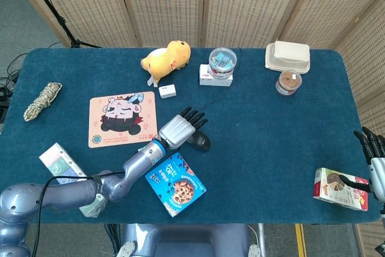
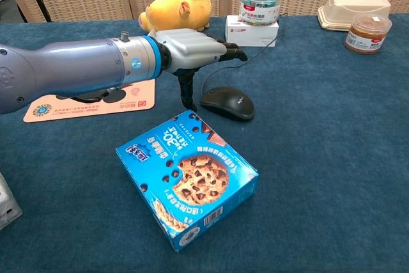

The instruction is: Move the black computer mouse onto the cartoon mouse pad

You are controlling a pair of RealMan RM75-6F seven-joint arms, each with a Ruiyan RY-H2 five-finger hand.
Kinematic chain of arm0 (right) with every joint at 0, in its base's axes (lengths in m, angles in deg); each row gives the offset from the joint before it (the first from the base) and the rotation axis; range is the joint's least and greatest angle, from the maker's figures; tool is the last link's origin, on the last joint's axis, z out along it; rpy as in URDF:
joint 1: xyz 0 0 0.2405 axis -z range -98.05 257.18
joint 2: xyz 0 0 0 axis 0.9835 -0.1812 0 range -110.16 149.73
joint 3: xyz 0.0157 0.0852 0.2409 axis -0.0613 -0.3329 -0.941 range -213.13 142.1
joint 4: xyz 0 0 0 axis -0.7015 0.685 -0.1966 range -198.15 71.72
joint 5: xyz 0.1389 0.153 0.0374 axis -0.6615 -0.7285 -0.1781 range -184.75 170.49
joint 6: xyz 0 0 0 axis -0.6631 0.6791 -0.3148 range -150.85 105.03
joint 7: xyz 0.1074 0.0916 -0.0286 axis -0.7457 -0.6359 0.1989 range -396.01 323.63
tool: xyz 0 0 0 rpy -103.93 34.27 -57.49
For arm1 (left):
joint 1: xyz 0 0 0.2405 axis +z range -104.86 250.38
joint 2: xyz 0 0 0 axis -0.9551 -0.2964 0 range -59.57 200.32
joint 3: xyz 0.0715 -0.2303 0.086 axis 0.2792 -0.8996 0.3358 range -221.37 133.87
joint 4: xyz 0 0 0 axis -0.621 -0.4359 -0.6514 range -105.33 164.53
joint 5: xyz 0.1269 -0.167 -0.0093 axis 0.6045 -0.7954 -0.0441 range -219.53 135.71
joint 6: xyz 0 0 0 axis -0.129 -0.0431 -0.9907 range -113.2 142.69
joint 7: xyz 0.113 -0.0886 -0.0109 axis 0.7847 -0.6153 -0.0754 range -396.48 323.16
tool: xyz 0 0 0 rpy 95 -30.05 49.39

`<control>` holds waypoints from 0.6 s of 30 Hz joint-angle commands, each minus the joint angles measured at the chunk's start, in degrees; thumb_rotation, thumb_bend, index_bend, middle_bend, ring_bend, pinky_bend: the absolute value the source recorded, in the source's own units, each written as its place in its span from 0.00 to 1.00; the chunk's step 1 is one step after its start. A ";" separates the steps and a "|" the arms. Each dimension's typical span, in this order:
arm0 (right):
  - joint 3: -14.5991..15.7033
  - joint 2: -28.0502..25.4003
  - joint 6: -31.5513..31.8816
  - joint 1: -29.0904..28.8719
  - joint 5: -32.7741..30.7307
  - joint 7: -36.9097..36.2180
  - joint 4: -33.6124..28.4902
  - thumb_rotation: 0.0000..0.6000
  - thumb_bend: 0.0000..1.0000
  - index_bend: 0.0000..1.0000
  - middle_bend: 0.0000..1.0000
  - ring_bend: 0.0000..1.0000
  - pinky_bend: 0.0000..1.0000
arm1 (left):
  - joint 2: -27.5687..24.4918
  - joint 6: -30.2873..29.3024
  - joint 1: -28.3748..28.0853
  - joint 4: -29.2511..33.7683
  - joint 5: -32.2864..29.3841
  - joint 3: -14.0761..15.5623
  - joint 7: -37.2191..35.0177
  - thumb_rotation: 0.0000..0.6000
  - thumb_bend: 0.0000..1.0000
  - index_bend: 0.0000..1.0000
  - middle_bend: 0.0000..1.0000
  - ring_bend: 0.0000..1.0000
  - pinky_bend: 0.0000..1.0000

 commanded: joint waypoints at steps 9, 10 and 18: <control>-0.28 -0.25 -0.64 0.08 0.59 -1.17 -0.10 1.00 0.00 0.00 0.00 0.00 0.00 | 5.49 0.08 -4.05 -5.65 -5.23 0.81 3.07 1.00 0.10 0.00 0.00 0.00 0.16; -0.31 -0.27 -0.61 0.10 0.67 -1.20 -0.12 1.00 0.00 0.00 0.00 0.00 0.00 | 5.89 0.19 -4.34 -5.97 -5.71 0.90 3.30 1.00 0.10 0.00 0.00 0.00 0.16; -0.54 -0.69 -0.24 0.37 1.22 -2.24 -0.35 1.00 0.00 0.00 0.00 0.00 0.00 | 8.12 -0.31 -6.20 -7.75 -7.50 1.46 4.43 1.00 0.19 0.07 0.00 0.04 0.20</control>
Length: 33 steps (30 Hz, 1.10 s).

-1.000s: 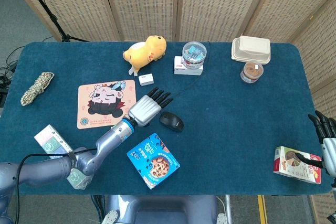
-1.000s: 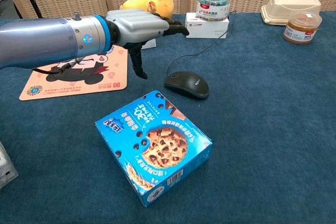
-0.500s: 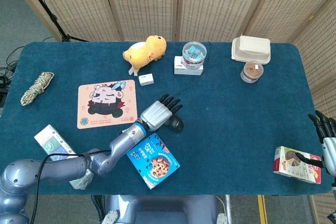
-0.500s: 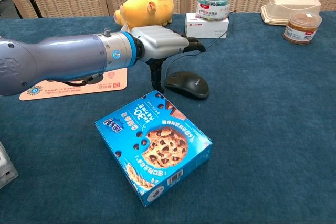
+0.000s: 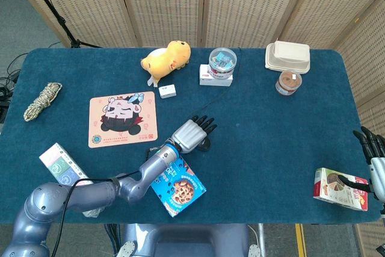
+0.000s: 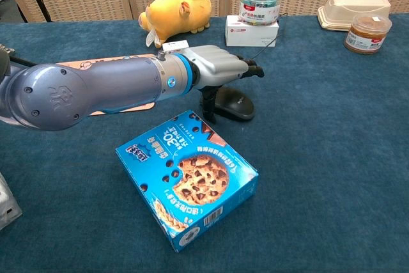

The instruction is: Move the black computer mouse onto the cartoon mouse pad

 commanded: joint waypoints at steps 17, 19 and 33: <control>-0.28 -0.75 -0.13 0.31 0.58 -1.67 -0.36 1.00 0.00 0.00 0.00 0.00 0.00 | 1.92 -1.65 -1.19 -2.23 -1.50 1.19 0.50 1.00 0.39 0.41 0.30 0.31 0.41; -0.24 -0.80 -0.16 0.34 0.70 -1.81 -0.41 1.00 0.00 0.00 0.00 0.00 0.00 | 1.36 -2.24 -0.91 -1.66 -0.79 1.24 -0.15 1.00 0.40 0.41 0.31 0.32 0.41; 0.25 -0.90 -0.08 0.44 1.99 -1.07 -1.40 1.00 0.00 0.00 0.00 0.00 0.00 | -13.34 -9.83 6.99 6.00 11.31 6.14 -8.95 1.00 0.40 0.41 0.31 0.32 0.41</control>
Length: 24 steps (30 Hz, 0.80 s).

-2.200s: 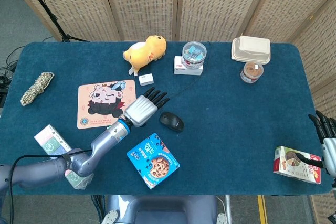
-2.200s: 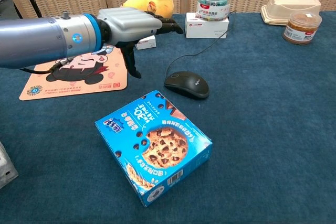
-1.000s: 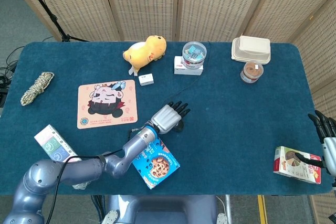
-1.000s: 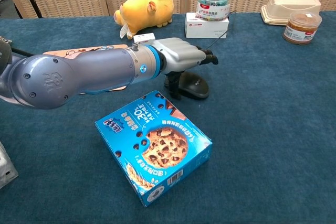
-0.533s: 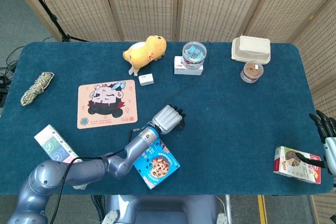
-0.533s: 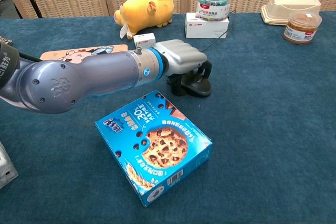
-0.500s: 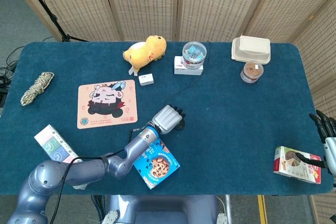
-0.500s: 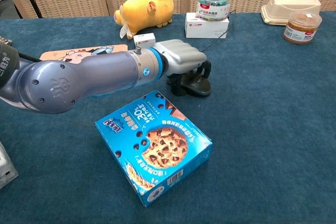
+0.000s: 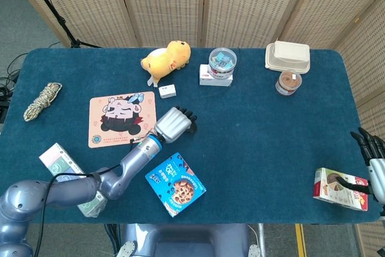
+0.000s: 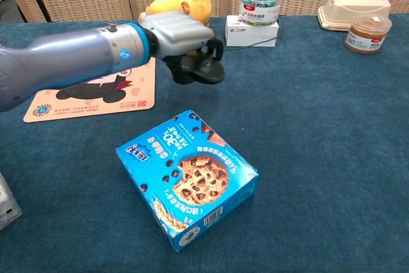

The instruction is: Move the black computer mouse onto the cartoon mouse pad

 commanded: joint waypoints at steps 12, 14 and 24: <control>0.87 1.08 -0.77 -0.30 1.07 4.00 -1.07 1.00 0.00 0.00 0.00 0.00 0.00 | -8.84 -13.60 11.93 -15.41 25.43 13.19 -32.36 1.00 0.37 0.42 0.31 0.32 0.41; 0.90 1.50 -1.01 -0.37 0.90 4.95 -1.04 1.00 0.00 0.00 0.00 0.00 0.00 | -8.20 -15.95 13.05 -20.27 28.19 14.91 -36.85 1.00 0.36 0.43 0.31 0.32 0.41; 0.43 3.55 -1.24 -0.28 -0.86 10.58 -1.35 1.00 0.00 0.00 0.00 0.00 0.00 | -2.30 -25.87 17.13 -48.08 39.33 23.09 -56.33 1.00 0.35 0.44 0.33 0.34 0.41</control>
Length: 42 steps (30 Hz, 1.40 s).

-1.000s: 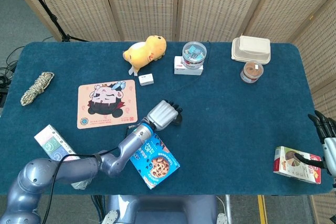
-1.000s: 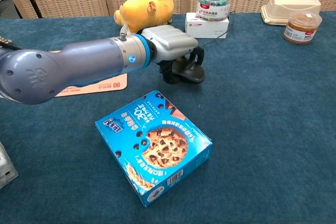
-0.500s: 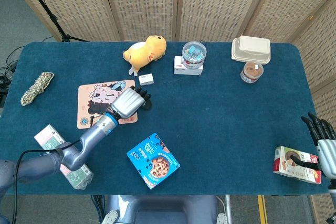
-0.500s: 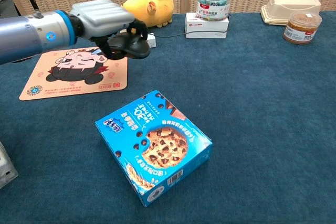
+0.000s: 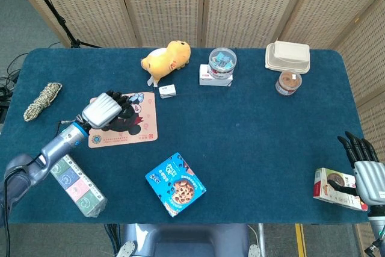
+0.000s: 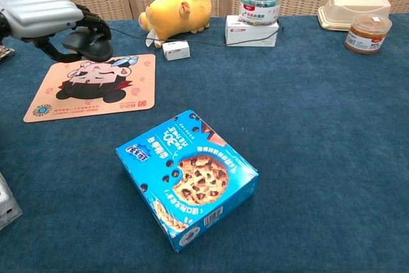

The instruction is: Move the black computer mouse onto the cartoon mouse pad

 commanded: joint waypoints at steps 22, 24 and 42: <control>0.03 0.76 -1.27 0.01 -1.00 -0.98 -1.58 1.00 0.00 0.00 0.00 0.00 0.00 | 8.93 -11.38 2.10 -25.81 11.86 9.54 -9.98 1.00 0.32 0.42 0.31 0.30 0.41; 0.00 0.69 -1.24 0.05 -1.05 -1.18 -1.62 1.00 0.00 0.00 0.00 0.00 0.00 | 9.12 -10.74 1.85 -26.01 12.31 10.00 -8.99 1.00 0.31 0.42 0.31 0.30 0.41; -0.50 0.24 -1.70 0.04 -1.92 -3.01 -1.78 1.00 0.00 0.00 0.00 0.00 0.00 | 9.90 -2.57 0.84 -26.59 10.66 8.68 -6.27 1.00 0.27 0.41 0.30 0.28 0.41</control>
